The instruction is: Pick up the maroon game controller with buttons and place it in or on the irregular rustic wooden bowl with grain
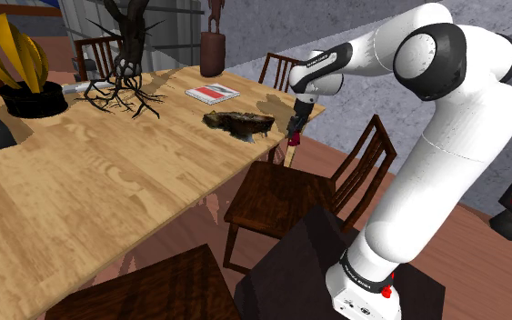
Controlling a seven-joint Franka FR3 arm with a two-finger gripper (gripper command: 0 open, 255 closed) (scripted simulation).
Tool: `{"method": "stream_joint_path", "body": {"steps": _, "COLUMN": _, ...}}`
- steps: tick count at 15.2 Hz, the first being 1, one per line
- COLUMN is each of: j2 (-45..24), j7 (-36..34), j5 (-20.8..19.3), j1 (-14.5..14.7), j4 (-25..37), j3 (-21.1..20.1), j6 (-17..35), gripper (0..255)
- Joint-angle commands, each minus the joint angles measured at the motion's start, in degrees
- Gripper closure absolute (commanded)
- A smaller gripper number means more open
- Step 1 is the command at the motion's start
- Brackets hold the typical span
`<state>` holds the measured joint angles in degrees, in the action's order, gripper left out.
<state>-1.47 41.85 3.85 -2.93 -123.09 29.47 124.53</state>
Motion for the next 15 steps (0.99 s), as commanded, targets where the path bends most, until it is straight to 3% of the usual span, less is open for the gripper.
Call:
{"method": "stream_joint_path", "body": {"steps": 1, "j2": 0.0, "j7": 0.0, "j5": 0.0, "j1": 0.0, "j4": 0.0, "j3": 0.0, "j6": 0.0, "gripper": 0}}
{"method": "stream_joint_path", "body": {"steps": 2, "j2": 0.0, "j7": 0.0, "j5": 0.0, "j1": 0.0, "j4": 0.0, "j3": 0.0, "j6": 0.0, "gripper": 255}}
{"method": "stream_joint_path", "body": {"steps": 11, "j2": -0.01, "j7": 0.0, "j5": 0.0, "j1": 0.0, "j4": -0.01, "j3": 0.0, "j6": 0.01, "gripper": 255}}
{"method": "stream_joint_path", "body": {"steps": 15, "j2": 1.51, "j7": -0.81, "j5": -1.0, "j1": 0.09, "j4": 1.65, "j3": -0.04, "j6": -2.93, "gripper": 255}}
